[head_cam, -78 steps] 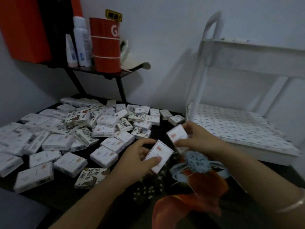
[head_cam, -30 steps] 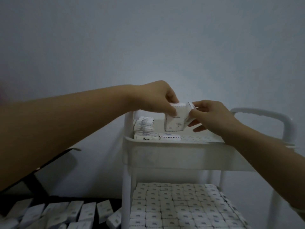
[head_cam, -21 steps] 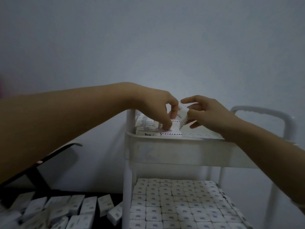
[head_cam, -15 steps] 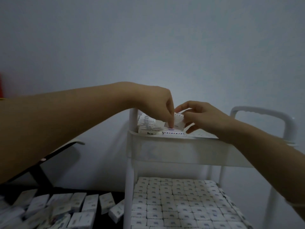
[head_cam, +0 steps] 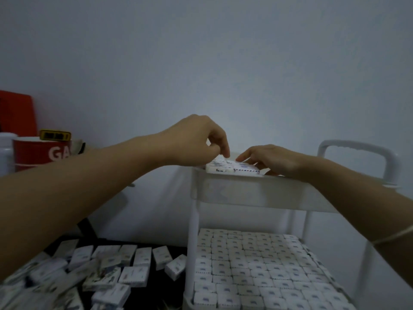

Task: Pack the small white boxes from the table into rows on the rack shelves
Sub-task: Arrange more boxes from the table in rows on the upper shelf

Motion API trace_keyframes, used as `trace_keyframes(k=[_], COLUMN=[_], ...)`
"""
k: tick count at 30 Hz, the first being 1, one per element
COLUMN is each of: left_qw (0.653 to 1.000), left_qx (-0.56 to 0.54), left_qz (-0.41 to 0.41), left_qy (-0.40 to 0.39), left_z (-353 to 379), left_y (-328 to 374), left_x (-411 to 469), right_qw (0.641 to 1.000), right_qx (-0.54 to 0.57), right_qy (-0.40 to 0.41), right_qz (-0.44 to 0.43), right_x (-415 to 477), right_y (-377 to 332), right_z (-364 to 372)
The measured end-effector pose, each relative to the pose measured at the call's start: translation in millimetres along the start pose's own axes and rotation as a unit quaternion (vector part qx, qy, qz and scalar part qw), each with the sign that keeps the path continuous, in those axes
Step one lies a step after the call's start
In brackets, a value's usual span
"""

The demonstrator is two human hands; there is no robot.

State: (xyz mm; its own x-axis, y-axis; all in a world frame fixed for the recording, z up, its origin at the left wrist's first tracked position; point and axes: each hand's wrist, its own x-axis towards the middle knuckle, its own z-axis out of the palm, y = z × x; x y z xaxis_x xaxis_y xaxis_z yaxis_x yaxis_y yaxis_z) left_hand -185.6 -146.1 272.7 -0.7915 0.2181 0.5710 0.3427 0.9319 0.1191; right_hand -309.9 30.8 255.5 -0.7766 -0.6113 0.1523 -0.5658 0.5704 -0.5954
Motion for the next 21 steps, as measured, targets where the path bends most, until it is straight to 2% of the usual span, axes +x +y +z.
trace_keyframes(k=[2,4,7,9,13,17,21], left_qw=[0.999,0.997,0.989,0.988,0.975,0.945,0.934], left_qx=[0.018,0.020,0.003,-0.035,-0.095,-0.064,-0.003], left_qz=[-0.005,-0.018,-0.039,-0.069,-0.201,-0.320,-0.356], left_qy=[0.030,0.073,0.142,0.130,0.015,-0.025,-0.037], left_z=[-3,-8,-17,-19,0,28,45], left_y=[-1,-4,-6,-15,-59,-103,-117], left_x=[-11,-25,-54,-85,-179,-284,-354], right_qw=[0.999,0.990,0.951,0.933,0.937,0.948,0.948], right_qx=[0.013,-0.009,-0.050,-0.016,0.006,-0.034,-0.090], right_qy=[0.037,0.118,0.242,0.259,0.128,-0.038,-0.089], right_qz=[-0.023,-0.074,-0.184,-0.249,-0.324,-0.313,-0.293], right_x=[-4,-9,-30,-51,-91,-102,-92], right_y=[1,1,-13,-29,-55,-65,-66], right_z=[1,0,14,39,129,236,327])
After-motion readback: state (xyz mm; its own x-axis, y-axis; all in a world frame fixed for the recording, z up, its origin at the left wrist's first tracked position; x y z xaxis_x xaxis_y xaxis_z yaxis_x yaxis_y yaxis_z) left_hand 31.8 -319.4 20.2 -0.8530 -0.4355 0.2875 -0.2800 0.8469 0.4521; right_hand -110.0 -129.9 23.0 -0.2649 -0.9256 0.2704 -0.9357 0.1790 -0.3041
